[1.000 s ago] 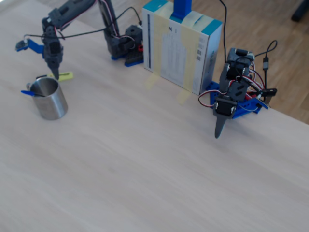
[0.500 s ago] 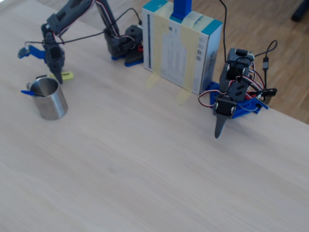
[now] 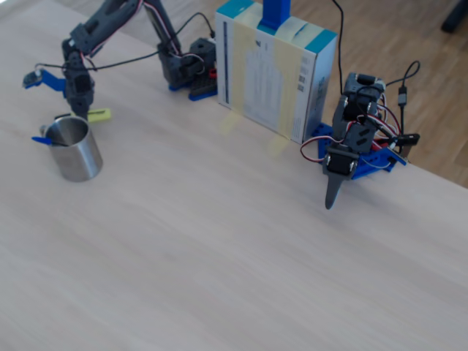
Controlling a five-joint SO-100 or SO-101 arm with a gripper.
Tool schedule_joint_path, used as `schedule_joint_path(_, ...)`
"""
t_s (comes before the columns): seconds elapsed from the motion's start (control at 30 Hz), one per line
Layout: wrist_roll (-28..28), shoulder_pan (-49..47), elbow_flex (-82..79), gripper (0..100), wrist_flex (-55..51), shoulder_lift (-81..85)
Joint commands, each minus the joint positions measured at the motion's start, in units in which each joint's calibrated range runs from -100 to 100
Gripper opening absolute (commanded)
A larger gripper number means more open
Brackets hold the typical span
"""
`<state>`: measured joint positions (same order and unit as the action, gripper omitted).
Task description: Grab the yellow pen and put it in the silver cup.
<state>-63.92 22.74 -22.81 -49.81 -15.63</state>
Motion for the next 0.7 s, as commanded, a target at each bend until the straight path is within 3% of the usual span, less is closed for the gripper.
schedule_joint_path(0.0, 0.2, -0.3, 0.6, 31, 0.3, -0.7)
schedule_joint_path(0.2, 0.2, -0.3, 0.6, 29, 0.3, -0.7)
schedule_joint_path(0.4, 0.2, -0.3, 0.5, 13, 0.3, -0.5)
schedule_joint_path(0.67, 0.2, -0.1, 0.2, 11, 0.3, -0.2)
